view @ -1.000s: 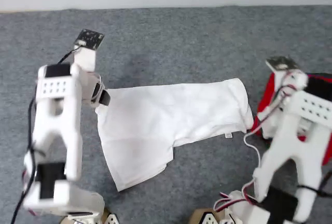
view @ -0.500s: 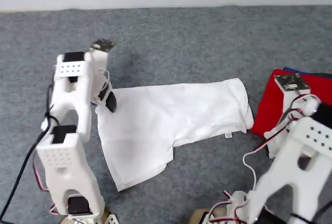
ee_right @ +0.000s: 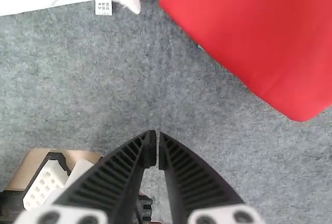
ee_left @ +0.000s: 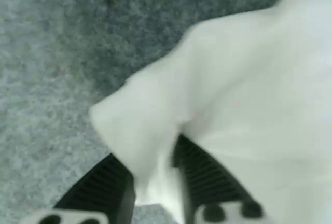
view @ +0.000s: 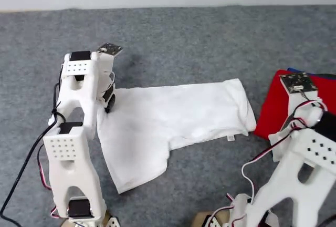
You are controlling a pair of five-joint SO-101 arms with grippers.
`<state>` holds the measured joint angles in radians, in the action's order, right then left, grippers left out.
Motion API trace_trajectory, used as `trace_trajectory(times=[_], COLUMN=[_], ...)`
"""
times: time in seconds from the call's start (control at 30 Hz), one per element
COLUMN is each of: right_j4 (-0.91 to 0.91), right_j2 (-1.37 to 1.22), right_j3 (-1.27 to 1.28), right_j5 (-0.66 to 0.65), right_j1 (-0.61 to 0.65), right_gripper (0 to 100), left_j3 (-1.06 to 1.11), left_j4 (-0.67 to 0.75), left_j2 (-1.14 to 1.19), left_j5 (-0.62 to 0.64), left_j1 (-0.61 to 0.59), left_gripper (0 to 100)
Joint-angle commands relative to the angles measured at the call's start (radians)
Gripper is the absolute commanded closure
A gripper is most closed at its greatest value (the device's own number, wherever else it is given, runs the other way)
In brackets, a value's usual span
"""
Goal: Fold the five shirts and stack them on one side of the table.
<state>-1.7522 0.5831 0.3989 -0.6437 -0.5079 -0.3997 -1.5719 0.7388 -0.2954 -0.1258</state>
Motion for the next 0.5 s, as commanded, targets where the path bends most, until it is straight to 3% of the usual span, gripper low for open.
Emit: trace_trajectory(times=[0.0, 0.47], right_j4=[-0.036, -0.038], right_j2=[0.028, 0.028], right_j3=[-0.009, -0.009], right_j5=[-0.006, -0.002], right_j1=[-0.010, -0.005], right_gripper=[97.2, 97.1], left_j3=[-0.042, -0.213], left_j4=[-0.018, -0.138], left_j2=[-0.017, -0.008], left_j5=[-0.009, -0.110], left_j1=[-0.012, -0.091], left_gripper=[100, 99])
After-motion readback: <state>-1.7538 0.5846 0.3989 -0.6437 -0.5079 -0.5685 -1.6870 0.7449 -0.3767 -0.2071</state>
